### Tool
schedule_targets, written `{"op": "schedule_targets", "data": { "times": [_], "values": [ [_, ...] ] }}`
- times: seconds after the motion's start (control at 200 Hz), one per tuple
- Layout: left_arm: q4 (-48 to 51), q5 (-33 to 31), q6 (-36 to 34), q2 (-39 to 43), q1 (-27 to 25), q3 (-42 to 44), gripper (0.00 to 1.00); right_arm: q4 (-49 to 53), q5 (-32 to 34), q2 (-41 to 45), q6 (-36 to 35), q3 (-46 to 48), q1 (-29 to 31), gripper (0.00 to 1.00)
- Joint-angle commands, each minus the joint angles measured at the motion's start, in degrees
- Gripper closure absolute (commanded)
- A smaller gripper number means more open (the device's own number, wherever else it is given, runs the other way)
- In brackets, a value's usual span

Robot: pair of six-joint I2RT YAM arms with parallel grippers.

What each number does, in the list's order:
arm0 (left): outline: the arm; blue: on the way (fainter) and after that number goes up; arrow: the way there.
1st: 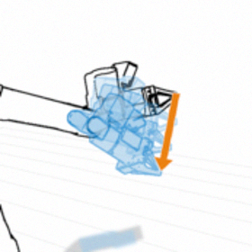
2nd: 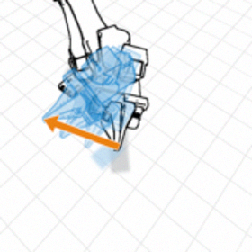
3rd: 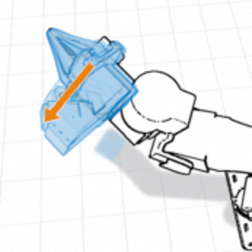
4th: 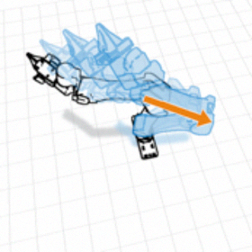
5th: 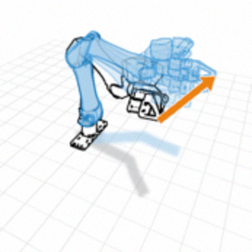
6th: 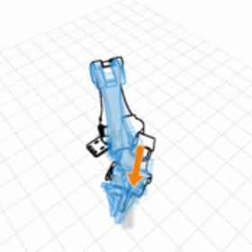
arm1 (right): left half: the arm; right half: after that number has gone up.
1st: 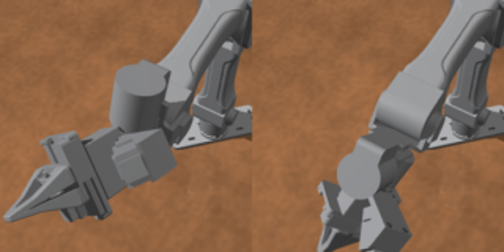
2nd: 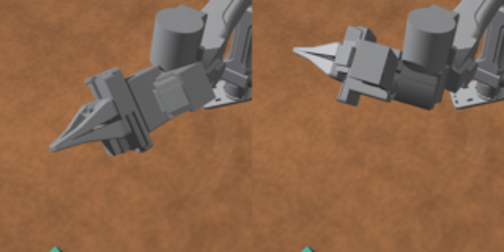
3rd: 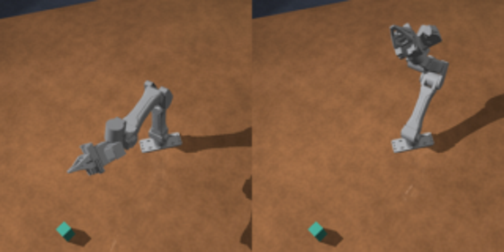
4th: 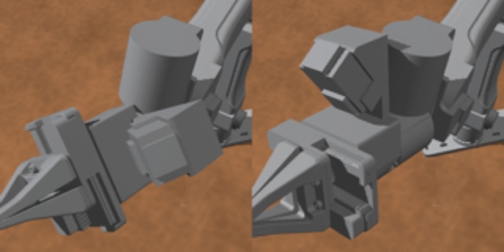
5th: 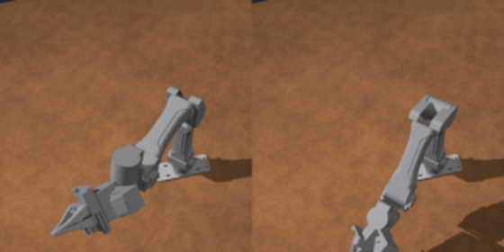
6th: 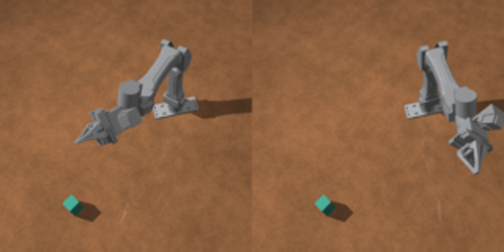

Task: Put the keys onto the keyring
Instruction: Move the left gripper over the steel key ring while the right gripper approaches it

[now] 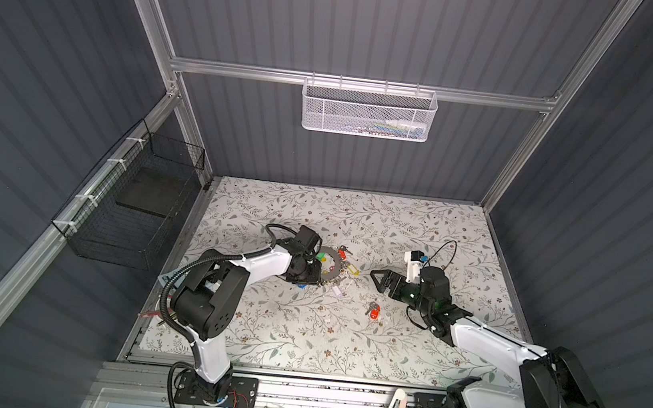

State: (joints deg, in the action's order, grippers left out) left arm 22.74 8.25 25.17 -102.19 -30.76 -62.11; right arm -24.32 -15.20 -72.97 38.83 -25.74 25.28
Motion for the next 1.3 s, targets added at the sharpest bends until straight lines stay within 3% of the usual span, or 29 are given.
{"op": "schedule_targets", "data": {
  "times": [0.0, 0.175, 0.475, 0.69, 0.876, 1.296],
  "values": [
    [-1.26, 3.61, -1.02, -0.54, 0.27, -0.82, 0.59, -1.43, -0.62, -0.54, 0.57, 0.05, 0.3, 0.01],
    [-2.57, 4.46, -0.39, 0.28, 0.27, -0.12, 0.69, -1.7, -1.12, -1.26, 0.99, -0.22, 0.26, 0.01],
    [-1.17, 1.27, 0.98, -0.35, 0.29, -0.13, 0.76, -1.88, -2.01, -2.44, 1.51, -0.6, 0.28, 0.01],
    [-2.01, 0.07, 3.75, -0.31, 0.27, 0.61, 0.76, -1.96, -2.38, -2.8, 1.6, -0.78, 0.3, 0.01],
    [-5.8, 2.64, 6.89, 1.13, 0.27, 2.73, 0.69, -2.05, -2.55, -3.06, 1.64, -0.89, 0.23, 0.01],
    [-9.46, 2.0, 13.71, 4.95, 0.35, 6.58, 0.69, -2.31, -3.32, -3.59, 1.86, -1.02, 0.23, 0.01]
  ]
}}
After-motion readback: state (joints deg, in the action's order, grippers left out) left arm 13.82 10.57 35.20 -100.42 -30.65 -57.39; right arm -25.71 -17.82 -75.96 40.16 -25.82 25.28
